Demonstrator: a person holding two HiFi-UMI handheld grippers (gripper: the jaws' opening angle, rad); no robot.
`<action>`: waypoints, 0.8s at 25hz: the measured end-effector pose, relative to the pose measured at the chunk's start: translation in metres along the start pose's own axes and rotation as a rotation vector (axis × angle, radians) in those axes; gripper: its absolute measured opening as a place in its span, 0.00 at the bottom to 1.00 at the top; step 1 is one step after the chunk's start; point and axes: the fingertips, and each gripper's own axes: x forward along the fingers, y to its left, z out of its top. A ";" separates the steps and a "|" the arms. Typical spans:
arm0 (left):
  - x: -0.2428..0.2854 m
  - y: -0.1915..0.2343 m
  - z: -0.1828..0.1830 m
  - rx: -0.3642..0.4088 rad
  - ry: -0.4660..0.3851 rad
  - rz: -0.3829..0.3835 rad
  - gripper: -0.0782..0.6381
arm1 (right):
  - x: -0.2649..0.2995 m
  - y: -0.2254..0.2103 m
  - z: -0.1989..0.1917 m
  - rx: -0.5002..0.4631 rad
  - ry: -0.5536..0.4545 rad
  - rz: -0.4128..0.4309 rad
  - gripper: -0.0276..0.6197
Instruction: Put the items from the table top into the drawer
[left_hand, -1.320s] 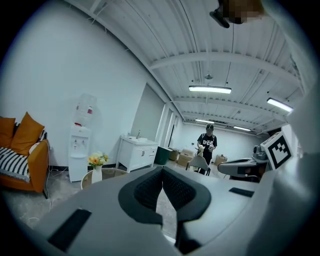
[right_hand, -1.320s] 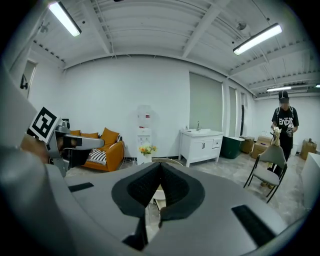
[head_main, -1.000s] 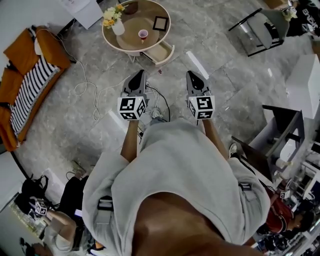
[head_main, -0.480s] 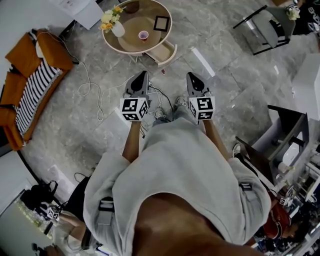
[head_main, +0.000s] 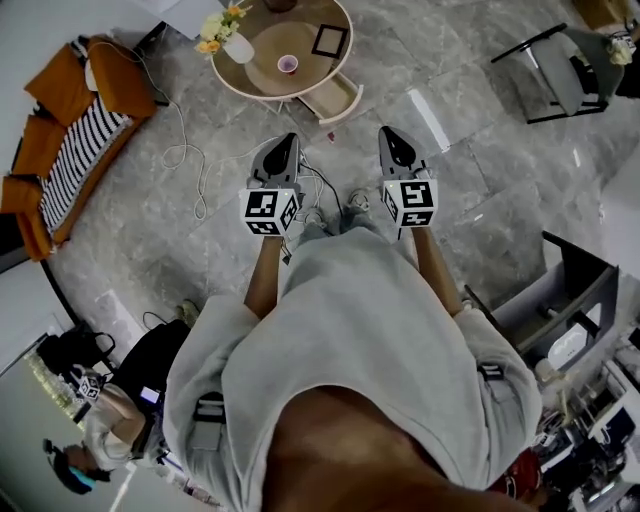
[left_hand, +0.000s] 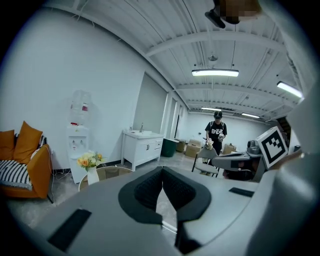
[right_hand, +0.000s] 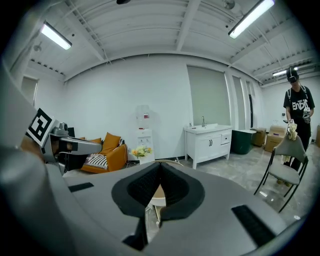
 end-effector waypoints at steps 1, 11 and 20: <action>0.006 -0.006 -0.003 -0.002 0.010 0.010 0.13 | 0.004 -0.011 -0.003 0.002 0.004 0.006 0.08; 0.034 -0.025 -0.024 -0.019 0.102 0.072 0.13 | 0.024 -0.056 -0.030 0.072 0.043 0.054 0.08; 0.071 0.007 -0.043 -0.068 0.133 0.069 0.13 | 0.061 -0.060 -0.043 0.079 0.097 0.047 0.08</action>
